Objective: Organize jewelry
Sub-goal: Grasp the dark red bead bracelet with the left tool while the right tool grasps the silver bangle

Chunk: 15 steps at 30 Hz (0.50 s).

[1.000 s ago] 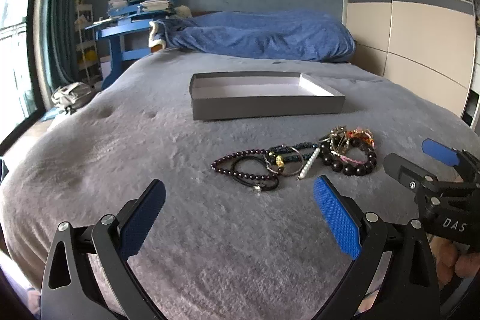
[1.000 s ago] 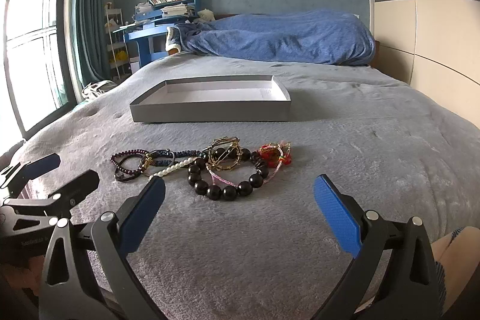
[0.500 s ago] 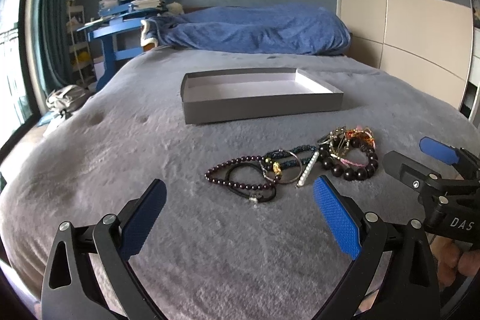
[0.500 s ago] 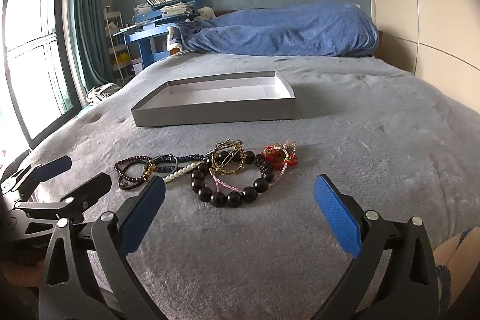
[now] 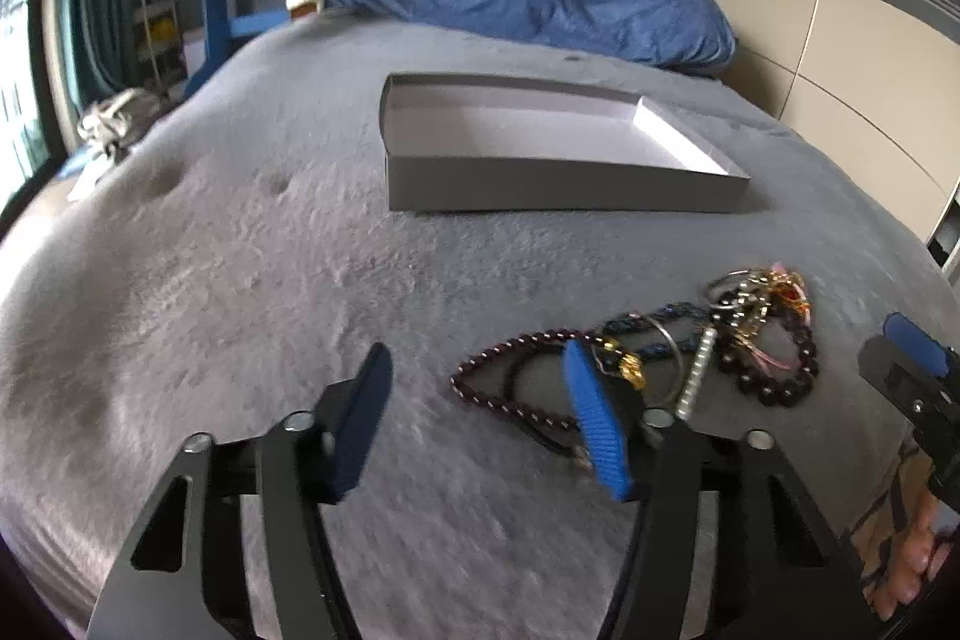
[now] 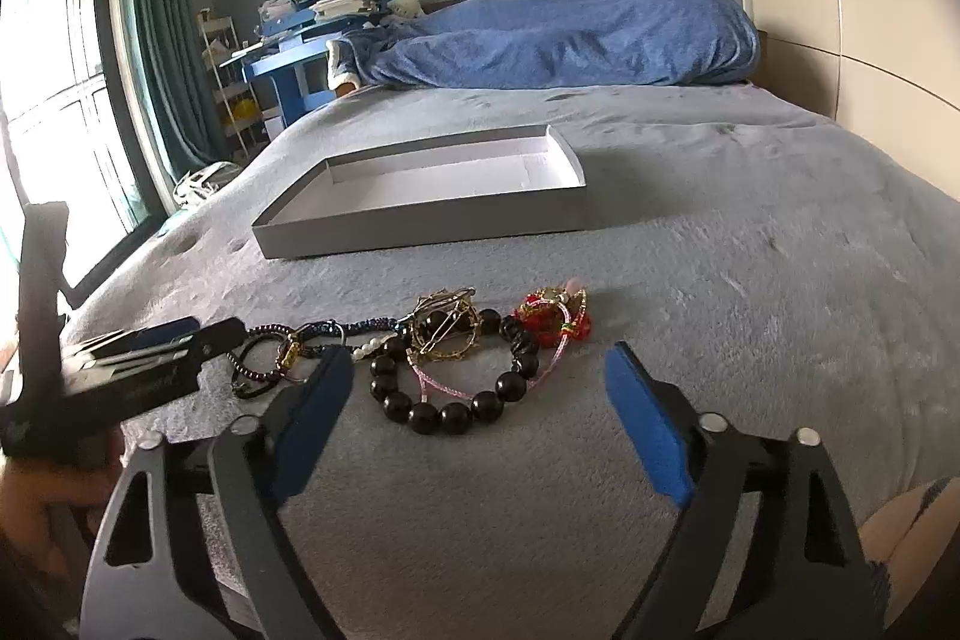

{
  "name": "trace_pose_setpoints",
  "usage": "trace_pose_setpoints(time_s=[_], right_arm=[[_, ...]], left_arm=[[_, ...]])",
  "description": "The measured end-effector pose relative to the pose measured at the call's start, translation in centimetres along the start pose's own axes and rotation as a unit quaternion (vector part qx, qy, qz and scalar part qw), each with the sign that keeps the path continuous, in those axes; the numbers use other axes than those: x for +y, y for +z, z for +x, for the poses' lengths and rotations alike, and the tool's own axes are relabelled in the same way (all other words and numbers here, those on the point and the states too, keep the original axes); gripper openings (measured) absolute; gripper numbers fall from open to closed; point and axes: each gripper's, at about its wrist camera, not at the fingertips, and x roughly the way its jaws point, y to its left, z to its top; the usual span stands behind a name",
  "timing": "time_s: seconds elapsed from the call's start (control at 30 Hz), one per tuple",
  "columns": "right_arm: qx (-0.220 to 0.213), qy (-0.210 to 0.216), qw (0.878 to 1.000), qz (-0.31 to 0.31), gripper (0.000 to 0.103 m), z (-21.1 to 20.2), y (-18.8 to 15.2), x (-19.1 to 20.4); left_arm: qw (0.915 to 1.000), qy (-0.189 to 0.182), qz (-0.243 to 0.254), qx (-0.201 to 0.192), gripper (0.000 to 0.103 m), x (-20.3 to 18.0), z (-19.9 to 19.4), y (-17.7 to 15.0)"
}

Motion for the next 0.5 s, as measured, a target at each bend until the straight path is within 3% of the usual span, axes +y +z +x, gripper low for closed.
trace_pose_setpoints(time_s=[0.07,0.17,0.23,0.5], right_arm=[[0.005,0.000,1.000,0.001,0.081,0.2,0.1,-0.1],[0.014,0.000,1.000,0.003,0.077,0.7,0.4,-0.4],[0.019,0.000,1.000,0.007,0.074,1.1,0.6,-0.8],[0.024,0.019,0.999,0.012,0.070,2.2,1.8,-1.4]], left_arm=[[0.9998,-0.007,-0.002,0.016,0.049,0.4,0.8,0.2],[0.9993,-0.014,0.005,0.035,0.020,0.6,1.8,0.1],[0.9994,-0.018,0.014,0.027,0.008,0.5,1.6,-0.1],[0.9996,-0.011,-0.017,-0.019,0.006,2.9,-1.0,0.2]])
